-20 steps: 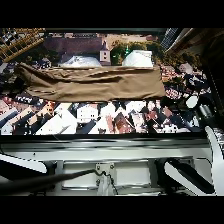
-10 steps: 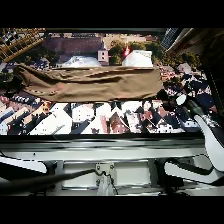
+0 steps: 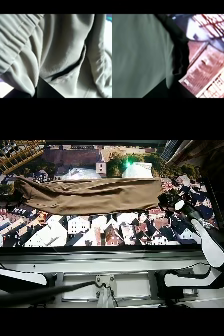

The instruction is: Fold the clothes and pants, and hang the long-sleeved shirts on hangers.

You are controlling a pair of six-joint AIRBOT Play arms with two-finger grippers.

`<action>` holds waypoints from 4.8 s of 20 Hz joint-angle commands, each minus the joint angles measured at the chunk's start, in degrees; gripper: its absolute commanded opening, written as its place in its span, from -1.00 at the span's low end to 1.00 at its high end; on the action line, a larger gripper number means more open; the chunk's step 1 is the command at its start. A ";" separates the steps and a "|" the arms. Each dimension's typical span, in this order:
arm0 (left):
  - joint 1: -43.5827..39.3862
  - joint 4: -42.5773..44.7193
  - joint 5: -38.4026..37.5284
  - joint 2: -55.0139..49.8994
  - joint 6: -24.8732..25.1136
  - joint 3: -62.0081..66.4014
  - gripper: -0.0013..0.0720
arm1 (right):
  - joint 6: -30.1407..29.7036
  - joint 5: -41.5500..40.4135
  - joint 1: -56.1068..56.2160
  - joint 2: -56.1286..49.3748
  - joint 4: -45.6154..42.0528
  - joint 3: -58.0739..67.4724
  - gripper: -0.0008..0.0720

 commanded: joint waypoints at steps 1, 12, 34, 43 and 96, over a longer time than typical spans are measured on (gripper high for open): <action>0.48 7.78 -5.16 1.09 2.73 -0.02 -0.93 | -3.82 8.87 0.00 2.10 -6.12 1.38 -0.91; 7.37 32.33 -15.56 15.50 0.57 -13.77 -0.93 | -8.96 35.01 0.00 37.79 -22.84 -19.19 -0.92; 4.31 11.15 -2.01 28.39 -10.12 -2.62 0.16 | -22.99 34.86 -23.19 29.77 -8.24 1.11 -0.09; -40.37 9.53 -5.01 28.70 0.04 -3.37 0.16 | -38.49 38.95 -30.34 16.55 0.90 1.14 -0.35; -75.73 -17.94 2.80 0.98 9.05 -3.37 -0.92 | -40.72 58.38 -21.81 8.15 6.64 9.20 -0.91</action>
